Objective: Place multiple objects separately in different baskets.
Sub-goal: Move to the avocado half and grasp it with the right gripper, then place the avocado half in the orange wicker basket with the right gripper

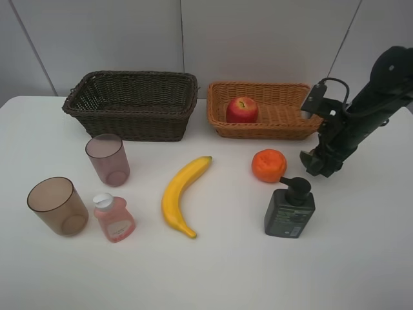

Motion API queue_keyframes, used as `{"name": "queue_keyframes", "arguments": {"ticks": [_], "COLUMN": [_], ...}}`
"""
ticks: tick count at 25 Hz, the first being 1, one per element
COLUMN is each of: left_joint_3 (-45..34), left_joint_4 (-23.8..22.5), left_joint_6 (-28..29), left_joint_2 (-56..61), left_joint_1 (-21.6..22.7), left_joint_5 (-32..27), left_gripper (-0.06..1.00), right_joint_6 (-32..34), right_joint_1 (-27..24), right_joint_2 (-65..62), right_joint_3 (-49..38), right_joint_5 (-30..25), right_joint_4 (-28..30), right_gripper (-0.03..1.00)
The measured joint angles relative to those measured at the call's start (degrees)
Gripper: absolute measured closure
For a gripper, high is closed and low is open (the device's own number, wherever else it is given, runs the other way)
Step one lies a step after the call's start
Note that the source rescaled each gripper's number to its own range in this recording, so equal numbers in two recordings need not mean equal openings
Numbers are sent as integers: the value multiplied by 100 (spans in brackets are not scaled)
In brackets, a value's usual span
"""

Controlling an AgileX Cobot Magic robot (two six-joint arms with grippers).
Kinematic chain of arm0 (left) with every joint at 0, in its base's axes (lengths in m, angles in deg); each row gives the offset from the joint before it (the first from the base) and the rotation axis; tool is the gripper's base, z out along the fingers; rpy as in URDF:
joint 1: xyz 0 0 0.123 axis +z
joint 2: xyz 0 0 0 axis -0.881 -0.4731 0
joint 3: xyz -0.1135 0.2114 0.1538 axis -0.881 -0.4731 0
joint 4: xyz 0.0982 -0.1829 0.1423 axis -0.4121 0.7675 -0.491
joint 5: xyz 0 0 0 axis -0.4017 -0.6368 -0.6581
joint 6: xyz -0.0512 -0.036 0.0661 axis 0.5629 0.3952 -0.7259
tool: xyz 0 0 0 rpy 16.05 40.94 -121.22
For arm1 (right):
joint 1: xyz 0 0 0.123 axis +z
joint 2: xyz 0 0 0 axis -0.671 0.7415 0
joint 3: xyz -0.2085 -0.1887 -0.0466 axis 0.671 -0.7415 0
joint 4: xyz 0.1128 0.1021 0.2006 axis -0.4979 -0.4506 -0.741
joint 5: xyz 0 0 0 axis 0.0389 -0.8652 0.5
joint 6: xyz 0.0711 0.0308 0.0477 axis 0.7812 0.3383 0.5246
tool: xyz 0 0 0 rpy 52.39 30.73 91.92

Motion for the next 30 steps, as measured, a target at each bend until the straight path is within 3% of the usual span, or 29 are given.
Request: {"name": "queue_keyframes", "arguments": {"ticks": [10,16,20,30], "left_joint_3": [0,0,0,0], "left_joint_4": [0,0,0,0], "left_joint_6": [0,0,0,0], "left_joint_2": [0,0,0,0], "left_joint_1": [0,0,0,0], "left_joint_5": [0,0,0,0], "left_gripper": [-5,-5,-5,-5], "right_joint_6": [0,0,0,0], "right_joint_1": [-3,-3,-3,-3], "right_joint_2": [-365,-380,-380,165], "right_joint_3": [687,1354,1744,2668], "right_joint_5": [-1218,-1513,-1459,-629], "right_joint_4": [179,319,334,344], "right_gripper": [68,68,68,68]}}
